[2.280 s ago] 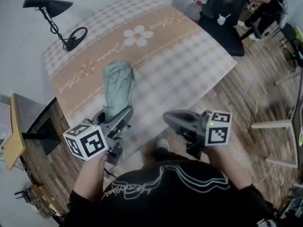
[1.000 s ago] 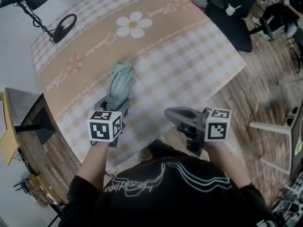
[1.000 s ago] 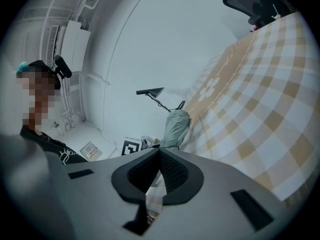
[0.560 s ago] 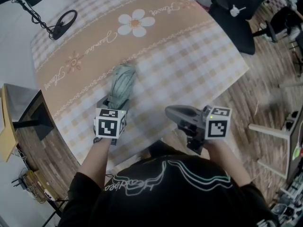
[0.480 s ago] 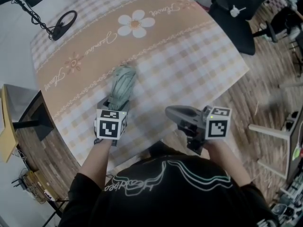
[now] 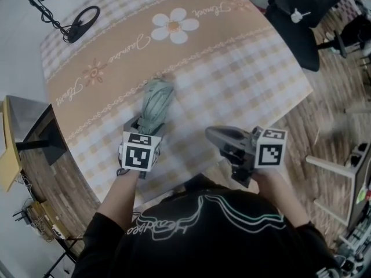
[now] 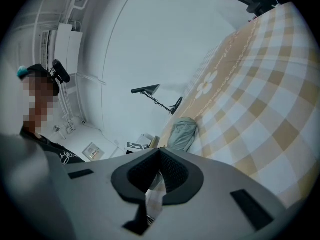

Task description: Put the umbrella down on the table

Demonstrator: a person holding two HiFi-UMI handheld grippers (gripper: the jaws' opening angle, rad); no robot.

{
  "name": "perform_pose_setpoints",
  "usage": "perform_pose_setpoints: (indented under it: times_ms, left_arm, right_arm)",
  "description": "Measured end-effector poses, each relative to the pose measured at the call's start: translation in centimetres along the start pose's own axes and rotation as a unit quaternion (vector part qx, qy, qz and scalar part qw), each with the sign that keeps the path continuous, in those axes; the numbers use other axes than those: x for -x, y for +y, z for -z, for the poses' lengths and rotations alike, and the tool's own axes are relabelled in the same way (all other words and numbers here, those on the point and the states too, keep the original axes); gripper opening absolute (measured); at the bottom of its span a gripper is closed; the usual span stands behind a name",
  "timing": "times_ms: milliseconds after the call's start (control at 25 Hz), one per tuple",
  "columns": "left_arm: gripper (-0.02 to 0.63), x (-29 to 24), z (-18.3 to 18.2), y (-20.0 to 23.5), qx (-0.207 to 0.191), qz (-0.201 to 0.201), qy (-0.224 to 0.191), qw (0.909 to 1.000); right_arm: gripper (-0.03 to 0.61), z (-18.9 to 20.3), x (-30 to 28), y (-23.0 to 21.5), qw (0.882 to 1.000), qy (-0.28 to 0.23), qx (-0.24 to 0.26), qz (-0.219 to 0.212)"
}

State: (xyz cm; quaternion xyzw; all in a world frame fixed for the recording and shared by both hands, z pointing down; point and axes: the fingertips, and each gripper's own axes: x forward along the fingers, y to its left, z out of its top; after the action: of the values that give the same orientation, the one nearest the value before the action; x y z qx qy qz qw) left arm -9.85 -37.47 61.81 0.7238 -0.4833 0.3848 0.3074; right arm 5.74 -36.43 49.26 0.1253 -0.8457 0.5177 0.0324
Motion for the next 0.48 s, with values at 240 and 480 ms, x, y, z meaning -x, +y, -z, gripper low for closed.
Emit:
perform_pose_setpoints:
  times_ms: [240,480]
  left_arm:
    - [0.313,0.1,-0.1,-0.7,-0.002,0.029,0.001,0.9996]
    - [0.337,2.2,-0.5,0.3,0.023,0.034,-0.018,0.9990]
  right_arm:
    - [0.011,-0.5,-0.9,0.3,1.000,0.005,0.004,-0.009]
    - [0.011,-0.5,-1.0,1.7,1.000,0.002,0.014,-0.010]
